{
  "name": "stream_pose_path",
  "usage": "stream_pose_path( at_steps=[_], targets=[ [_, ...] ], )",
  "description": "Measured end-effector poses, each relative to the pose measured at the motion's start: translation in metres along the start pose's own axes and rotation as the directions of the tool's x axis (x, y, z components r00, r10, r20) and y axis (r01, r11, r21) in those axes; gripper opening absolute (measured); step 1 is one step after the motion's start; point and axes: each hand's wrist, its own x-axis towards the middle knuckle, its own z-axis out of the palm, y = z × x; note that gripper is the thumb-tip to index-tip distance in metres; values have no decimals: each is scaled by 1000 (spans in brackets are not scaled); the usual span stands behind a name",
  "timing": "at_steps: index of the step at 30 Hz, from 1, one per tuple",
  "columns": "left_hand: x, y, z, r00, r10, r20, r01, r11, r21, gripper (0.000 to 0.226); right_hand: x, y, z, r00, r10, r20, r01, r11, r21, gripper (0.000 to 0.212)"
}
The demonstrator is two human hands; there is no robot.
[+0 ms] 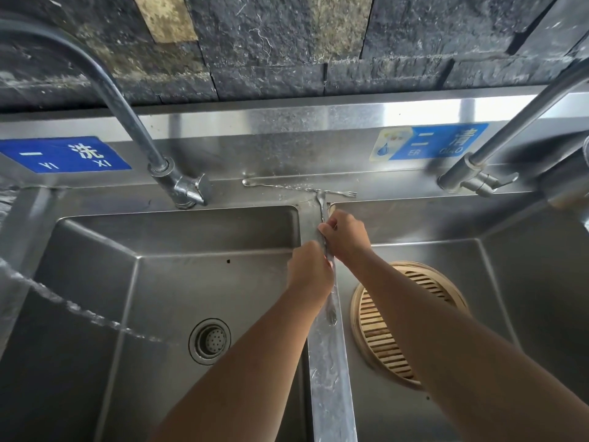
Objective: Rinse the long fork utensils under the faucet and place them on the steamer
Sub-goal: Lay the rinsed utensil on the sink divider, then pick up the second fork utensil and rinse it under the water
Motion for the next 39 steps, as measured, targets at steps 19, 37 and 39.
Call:
stream_pose_path(
  at_steps=[19,37,39],
  targets=[
    [13,-15,-27,946,-175,273,294,815,-499,8,31,-15,-32,999,-38,13,37,999,32,16],
    [85,-92,-107,939,271,-209,-247,959,138,40,77,-89,-3,859,-452,243,471,509,-721,20],
    [93,-92,-101,940,295,-172,-248,936,250,53,79,-92,-1,833,-475,286,492,396,-776,22]
  ],
)
